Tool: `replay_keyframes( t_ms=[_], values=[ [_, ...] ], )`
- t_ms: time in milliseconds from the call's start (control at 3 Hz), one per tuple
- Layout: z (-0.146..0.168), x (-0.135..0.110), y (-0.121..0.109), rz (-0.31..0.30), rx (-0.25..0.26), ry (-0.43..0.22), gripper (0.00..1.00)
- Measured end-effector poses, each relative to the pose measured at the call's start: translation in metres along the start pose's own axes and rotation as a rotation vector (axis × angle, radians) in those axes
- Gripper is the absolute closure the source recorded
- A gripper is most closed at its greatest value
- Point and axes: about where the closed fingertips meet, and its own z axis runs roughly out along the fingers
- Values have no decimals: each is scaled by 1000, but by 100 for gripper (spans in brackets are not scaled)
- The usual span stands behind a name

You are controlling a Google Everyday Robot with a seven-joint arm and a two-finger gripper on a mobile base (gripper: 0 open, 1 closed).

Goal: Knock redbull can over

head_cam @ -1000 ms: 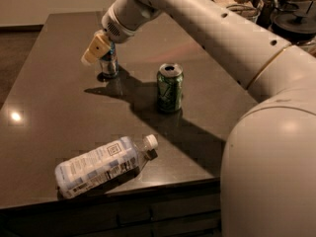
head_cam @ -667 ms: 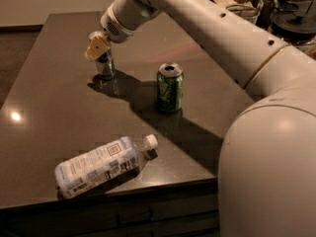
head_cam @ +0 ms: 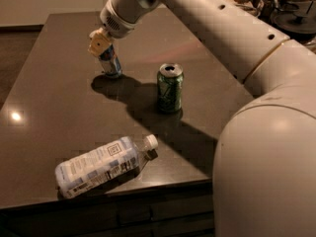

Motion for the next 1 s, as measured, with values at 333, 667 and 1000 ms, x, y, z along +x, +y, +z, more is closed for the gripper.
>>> replay_keyframes(
  t_ms=[333,667,1000],
  values=[
    [-15,4,8,-73,34,141,100],
    [-25,13,18,-171,45,298,100],
    [-25,30,26,-243,3,424,82]
  ],
)
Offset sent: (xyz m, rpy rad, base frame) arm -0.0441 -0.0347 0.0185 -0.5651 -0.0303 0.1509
